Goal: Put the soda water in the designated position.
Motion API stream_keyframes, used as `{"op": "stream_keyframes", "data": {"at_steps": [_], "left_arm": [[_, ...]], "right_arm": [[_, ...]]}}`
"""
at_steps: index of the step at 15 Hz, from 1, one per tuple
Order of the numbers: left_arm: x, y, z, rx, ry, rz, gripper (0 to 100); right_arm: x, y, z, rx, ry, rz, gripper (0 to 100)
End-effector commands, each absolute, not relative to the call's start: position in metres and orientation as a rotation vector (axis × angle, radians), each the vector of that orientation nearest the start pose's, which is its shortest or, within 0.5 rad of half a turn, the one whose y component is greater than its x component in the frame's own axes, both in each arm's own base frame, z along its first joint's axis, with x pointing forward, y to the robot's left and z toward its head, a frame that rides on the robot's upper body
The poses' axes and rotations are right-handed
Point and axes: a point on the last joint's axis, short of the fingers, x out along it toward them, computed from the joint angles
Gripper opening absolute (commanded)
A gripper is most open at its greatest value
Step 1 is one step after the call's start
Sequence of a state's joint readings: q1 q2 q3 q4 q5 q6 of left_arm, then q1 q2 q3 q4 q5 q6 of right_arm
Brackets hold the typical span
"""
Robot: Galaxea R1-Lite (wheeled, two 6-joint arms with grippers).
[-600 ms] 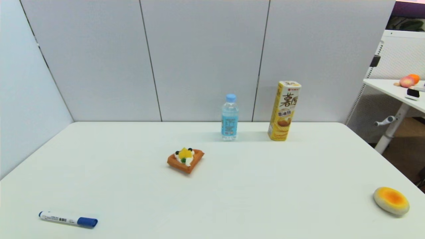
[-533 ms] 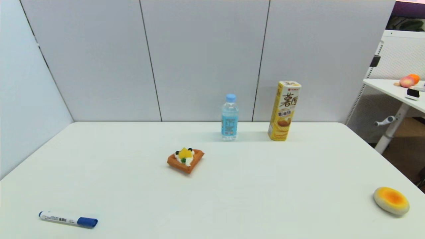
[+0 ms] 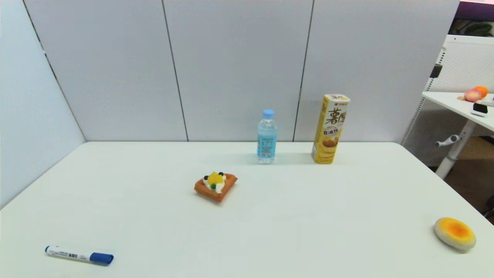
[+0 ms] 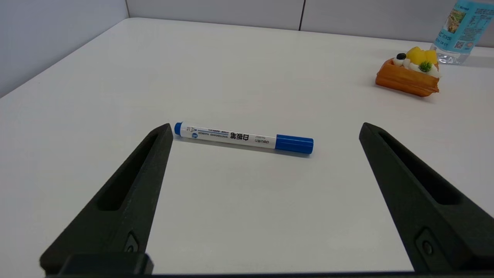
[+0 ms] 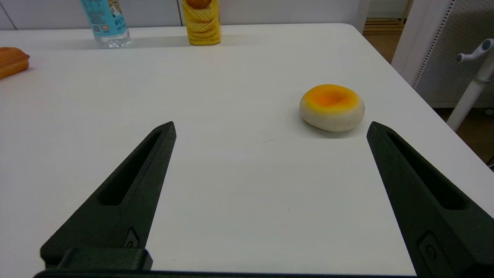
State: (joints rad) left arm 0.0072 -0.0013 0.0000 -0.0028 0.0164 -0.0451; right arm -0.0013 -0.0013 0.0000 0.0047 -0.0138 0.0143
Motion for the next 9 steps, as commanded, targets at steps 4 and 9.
{"op": "stream_keyframes", "data": {"at_steps": [4, 9], "left_arm": [[-0.0228, 0.0002, 0.0758, -0.046, -0.004, 0.024, 100], [-0.0227, 0.0006, 0.0804, -0.041, -0.002, 0.043, 100]], "right_arm": [[-0.0229, -0.0003, 0.075, 0.014, 0.003, -0.015, 100], [-0.0229, -0.0003, 0.075, 0.014, 0.003, -0.015, 100]]}}
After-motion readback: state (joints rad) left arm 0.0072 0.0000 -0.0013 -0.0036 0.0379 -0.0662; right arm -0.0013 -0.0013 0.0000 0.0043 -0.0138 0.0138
